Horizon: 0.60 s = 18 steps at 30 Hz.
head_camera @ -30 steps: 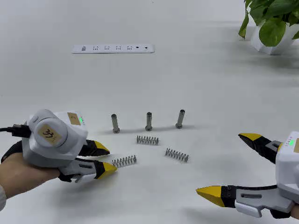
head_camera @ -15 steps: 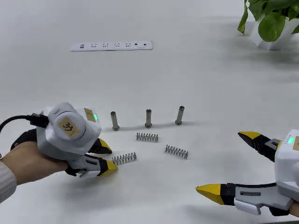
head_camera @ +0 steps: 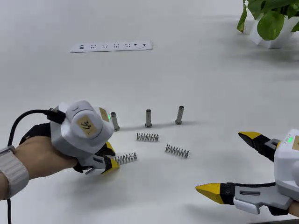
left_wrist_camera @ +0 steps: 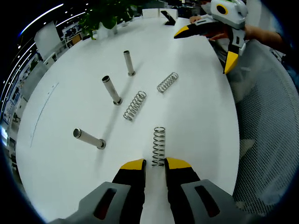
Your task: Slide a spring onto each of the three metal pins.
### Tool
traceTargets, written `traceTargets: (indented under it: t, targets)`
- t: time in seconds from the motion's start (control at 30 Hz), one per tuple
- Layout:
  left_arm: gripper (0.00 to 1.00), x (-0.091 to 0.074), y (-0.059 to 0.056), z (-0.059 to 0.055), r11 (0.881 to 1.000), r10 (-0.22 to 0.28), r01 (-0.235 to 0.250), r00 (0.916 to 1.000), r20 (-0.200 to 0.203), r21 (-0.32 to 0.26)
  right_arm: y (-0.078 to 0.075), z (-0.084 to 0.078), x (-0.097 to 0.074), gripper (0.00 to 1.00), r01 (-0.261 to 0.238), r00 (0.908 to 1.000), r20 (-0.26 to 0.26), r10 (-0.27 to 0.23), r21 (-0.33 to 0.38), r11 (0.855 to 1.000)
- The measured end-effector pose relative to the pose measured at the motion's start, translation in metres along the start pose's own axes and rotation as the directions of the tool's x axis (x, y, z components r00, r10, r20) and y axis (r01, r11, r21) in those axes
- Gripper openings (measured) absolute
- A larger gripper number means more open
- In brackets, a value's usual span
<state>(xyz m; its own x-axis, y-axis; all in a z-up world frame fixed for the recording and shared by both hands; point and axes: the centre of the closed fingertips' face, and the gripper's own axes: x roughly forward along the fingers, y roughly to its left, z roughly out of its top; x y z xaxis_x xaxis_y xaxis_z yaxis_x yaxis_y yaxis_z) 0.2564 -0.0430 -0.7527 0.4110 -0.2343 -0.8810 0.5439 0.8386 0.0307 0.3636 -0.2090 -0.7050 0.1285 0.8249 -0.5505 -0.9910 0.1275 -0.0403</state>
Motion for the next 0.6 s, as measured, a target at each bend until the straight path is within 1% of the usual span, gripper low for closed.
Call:
traceTargets:
  t: [0.07,0.17,0.3,0.4,0.47,0.53,0.6]
  targets:
    - [0.17,0.0005,-0.0016,0.0008,1.000,-0.003,0.003,0.9998,-0.017,0.024,0.0010,-0.0003,0.0002,0.97,-0.001,1.0000,-0.001,0.001,0.001,1.000]
    - [0.15,0.0015,-0.0034,0.0029,0.999,-0.007,0.008,0.9995,-0.030,0.039,0.0024,-0.0007,0.0004,0.97,-0.004,1.0000,-0.001,0.004,0.005,1.000]
    - [0.13,0.0013,-0.0023,0.0017,0.999,-0.007,0.008,0.9993,-0.038,0.041,0.0024,0.0008,0.0000,0.97,-0.004,1.0000,0.005,0.004,0.009,1.000]
    - [0.13,0.0013,-0.0019,0.0015,1.000,-0.005,0.006,0.9996,-0.028,0.023,0.0037,0.0015,-0.0002,0.97,-0.003,1.0000,0.004,0.003,0.008,1.000]
    - [0.12,0.0011,-0.0018,0.0006,1.000,0.002,-0.002,0.9999,-0.014,0.021,0.0048,0.0010,-0.0002,0.97,-0.005,1.0000,0.001,0.005,0.008,1.000]
    - [0.12,0.0009,-0.0019,0.0007,1.000,0.010,-0.010,0.9999,0.007,0.001,0.0054,0.0006,-0.0003,0.97,-0.006,1.0000,0.000,0.006,0.006,1.000]
    - [0.12,0.0005,-0.0022,0.0010,1.000,0.015,-0.015,0.9995,0.028,-0.006,0.0061,0.0011,-0.0004,0.97,-0.007,1.0000,0.001,0.007,0.007,1.000]
